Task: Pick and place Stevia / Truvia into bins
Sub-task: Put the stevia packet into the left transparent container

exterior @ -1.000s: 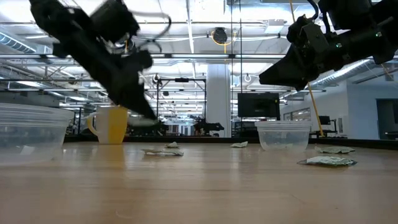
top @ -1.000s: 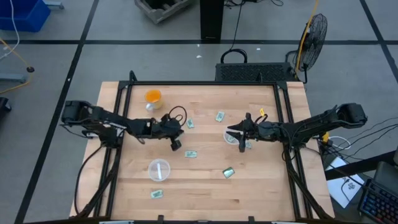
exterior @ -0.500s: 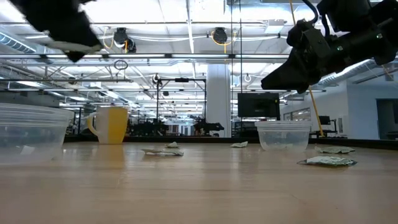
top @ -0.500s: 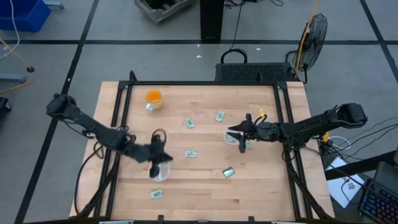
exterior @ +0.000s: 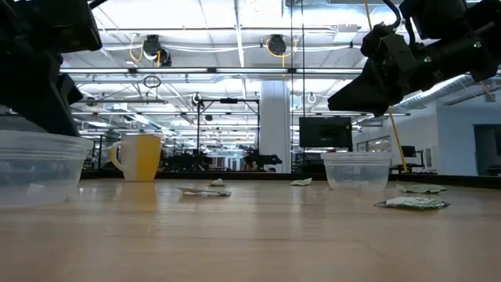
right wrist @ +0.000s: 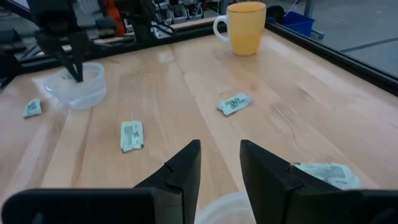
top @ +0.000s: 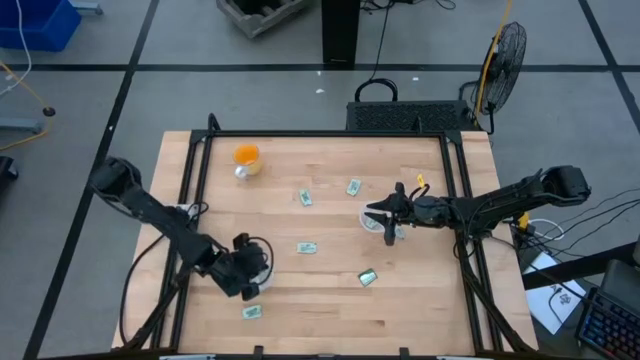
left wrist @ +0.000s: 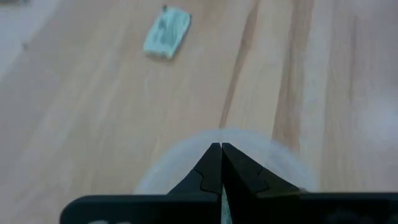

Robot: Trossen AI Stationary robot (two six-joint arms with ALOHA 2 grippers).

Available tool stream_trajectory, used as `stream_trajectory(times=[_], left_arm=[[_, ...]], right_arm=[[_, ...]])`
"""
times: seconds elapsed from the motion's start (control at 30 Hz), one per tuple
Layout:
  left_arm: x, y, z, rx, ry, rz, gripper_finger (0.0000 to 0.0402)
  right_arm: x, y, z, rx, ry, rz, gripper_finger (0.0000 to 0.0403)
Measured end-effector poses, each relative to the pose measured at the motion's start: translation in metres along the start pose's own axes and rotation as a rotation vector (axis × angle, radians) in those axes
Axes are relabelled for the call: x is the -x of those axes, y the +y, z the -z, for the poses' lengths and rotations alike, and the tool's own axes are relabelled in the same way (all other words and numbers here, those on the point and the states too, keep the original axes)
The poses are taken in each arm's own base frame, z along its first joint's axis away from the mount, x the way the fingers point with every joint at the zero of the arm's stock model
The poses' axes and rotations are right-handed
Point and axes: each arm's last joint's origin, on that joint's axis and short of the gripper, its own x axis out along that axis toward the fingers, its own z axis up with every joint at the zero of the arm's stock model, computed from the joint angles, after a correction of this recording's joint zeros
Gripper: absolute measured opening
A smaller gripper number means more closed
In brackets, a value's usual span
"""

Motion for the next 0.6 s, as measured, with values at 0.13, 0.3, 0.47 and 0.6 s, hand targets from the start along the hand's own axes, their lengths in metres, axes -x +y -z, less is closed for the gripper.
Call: stream_trajectory(times=[0.13, 0.3, 0.47, 0.6], left_arm=[[-0.0017, -0.0007, 0.0017, 0.006, 0.031, 0.016, 0.0004], [-0.0015, -0.0013, 0.0014, 0.047, 0.032, 0.023, 0.0025], [-0.0015, -0.0013, 0.0016, 0.077, 0.038, 0.025, 0.0035], [-0.0015, -0.0016, 0.0021, 0.081, 0.055, 0.038, 0.003]], right_arm=[[0.0, 0.0002, -0.0008, -0.003, -0.008, -0.002, 0.0105], [0.0, 0.0002, -0.0008, -0.003, -0.008, -0.002, 0.0105], [0.0, 0.0002, -0.0008, -0.003, -0.008, -0.002, 0.0105], [0.0, 0.0002, -0.0008, -0.003, -0.008, -0.002, 0.0105]])
